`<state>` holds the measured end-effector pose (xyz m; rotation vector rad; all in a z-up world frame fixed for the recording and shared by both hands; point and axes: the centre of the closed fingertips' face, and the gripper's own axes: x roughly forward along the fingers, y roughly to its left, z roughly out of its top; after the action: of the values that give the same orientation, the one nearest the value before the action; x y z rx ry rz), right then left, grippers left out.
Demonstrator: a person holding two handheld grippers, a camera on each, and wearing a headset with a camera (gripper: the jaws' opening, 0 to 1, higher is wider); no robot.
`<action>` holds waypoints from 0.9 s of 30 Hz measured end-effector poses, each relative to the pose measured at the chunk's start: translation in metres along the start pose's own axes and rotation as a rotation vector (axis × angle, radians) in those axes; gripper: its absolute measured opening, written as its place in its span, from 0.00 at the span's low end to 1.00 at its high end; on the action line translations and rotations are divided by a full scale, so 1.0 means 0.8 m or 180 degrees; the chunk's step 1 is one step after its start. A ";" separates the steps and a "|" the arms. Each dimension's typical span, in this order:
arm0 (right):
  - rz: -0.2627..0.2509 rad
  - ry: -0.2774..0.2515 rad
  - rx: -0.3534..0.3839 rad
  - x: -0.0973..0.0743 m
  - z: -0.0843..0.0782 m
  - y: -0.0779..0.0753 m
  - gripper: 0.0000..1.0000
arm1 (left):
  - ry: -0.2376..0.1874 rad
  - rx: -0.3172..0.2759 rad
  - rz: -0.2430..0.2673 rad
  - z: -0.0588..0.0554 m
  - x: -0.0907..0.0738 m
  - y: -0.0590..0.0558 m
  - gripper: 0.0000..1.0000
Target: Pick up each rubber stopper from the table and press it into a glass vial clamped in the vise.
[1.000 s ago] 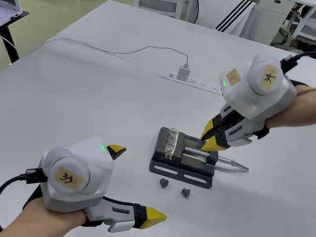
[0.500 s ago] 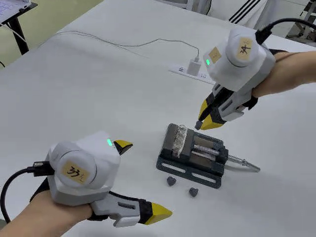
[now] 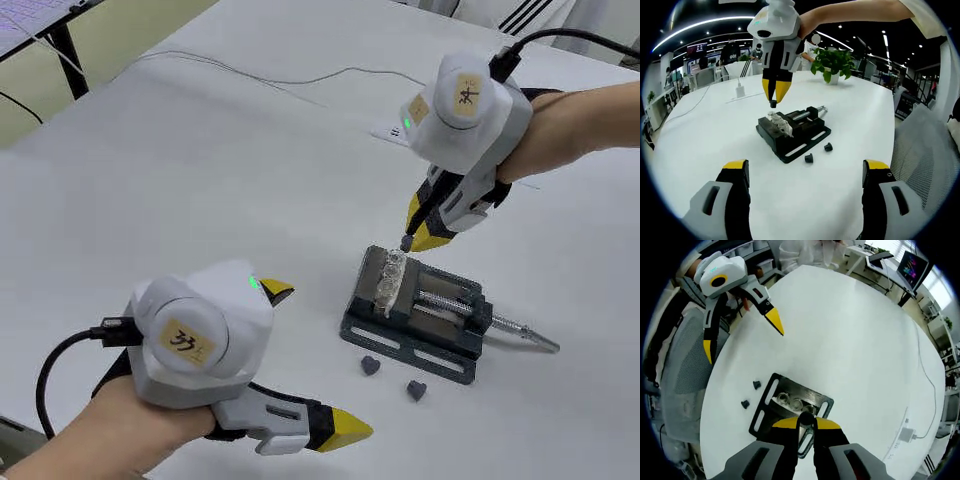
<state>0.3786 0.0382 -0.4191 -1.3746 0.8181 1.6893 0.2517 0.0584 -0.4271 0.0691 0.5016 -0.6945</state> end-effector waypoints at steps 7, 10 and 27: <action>0.0035 0.0053 -0.0036 0.009 0.000 -0.004 0.06 | 0.0015 -0.0022 -0.0014 -0.004 0.001 -0.001 0.92; 0.0062 0.0052 -0.0016 0.011 0.000 -0.005 0.06 | 0.0024 -0.0033 -0.0023 -0.007 0.000 -0.002 0.92; 0.0107 0.0142 0.0065 0.015 0.000 -0.006 0.06 | 0.0039 -0.0091 -0.0063 -0.012 0.002 0.000 0.91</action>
<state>0.3818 0.0423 -0.4308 -1.3960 0.8859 1.6766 0.2487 0.0592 -0.4365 0.0417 0.5243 -0.7065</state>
